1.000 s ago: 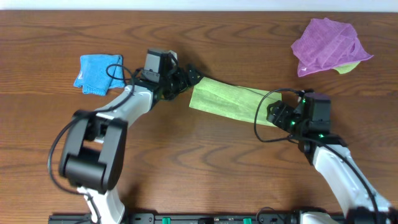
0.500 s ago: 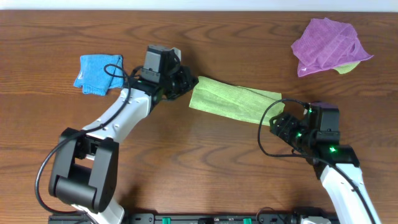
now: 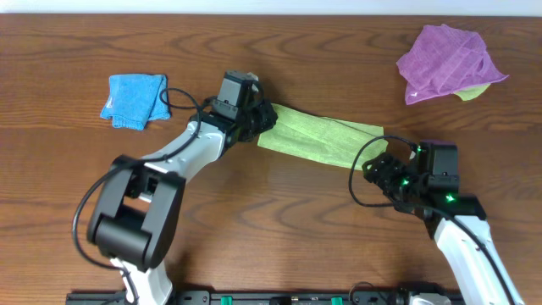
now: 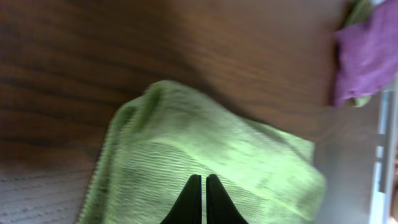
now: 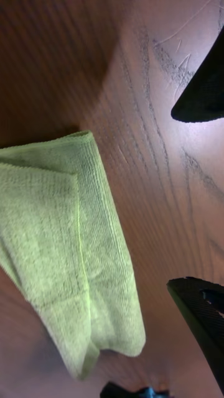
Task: Fold the cloth
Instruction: 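Hold the green strip taut between both grippers and lay it flat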
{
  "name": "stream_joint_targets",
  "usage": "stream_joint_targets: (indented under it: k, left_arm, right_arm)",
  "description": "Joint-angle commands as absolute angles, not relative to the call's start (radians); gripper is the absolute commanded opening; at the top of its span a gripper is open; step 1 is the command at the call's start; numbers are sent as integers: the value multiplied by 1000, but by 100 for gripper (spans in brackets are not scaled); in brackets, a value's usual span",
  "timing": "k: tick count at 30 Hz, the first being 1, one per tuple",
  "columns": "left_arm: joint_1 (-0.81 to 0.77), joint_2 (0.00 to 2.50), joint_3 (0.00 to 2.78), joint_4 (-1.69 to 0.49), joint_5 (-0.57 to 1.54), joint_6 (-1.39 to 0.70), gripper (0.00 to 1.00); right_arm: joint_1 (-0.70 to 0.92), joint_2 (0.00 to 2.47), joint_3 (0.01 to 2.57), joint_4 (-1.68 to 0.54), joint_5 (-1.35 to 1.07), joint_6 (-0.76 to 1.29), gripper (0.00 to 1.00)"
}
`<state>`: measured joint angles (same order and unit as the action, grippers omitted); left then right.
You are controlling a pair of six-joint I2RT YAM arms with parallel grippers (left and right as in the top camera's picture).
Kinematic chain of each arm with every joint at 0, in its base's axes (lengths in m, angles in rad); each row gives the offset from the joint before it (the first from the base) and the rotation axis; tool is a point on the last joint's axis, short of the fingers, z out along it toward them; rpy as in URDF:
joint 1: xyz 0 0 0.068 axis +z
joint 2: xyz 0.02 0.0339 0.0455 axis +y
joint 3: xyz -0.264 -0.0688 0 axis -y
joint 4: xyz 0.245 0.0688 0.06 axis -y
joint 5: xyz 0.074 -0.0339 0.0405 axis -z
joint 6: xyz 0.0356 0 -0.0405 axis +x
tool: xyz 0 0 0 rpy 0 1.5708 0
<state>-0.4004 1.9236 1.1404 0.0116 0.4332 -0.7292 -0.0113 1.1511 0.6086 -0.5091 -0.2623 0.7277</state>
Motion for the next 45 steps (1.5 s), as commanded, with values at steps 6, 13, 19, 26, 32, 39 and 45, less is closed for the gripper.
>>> stream_joint_targets:
  k: [6, 13, 19, 26, 32, 39, 45]
  left_arm:
    - [-401, 2016, 1144, 60, 411, -726, 6]
    - [-402, 2045, 1144, 63, 385, -725, 6]
    - [-404, 2055, 1144, 49, 364, -718, 6]
    - [-406, 2055, 1144, 10, 352, -692, 6]
    - [-406, 2055, 1143, -31, 347, -675, 6]
    - [-406, 2055, 1143, -66, 336, -666, 6]
    - [-406, 2055, 1143, -92, 332, -657, 6]
  right_arm:
    - [-13, 1220, 626, -481, -270, 774, 80]
    - [-13, 1279, 626, -430, -270, 793, 80]
    - [-13, 1369, 626, -370, -270, 793, 80]
    - [-13, 1438, 626, -287, -270, 793, 79]
    - [-13, 1488, 626, -230, -267, 797, 77]
    - [-13, 1534, 626, -181, -246, 797, 74]
    - [-13, 1561, 626, -146, -227, 797, 72]
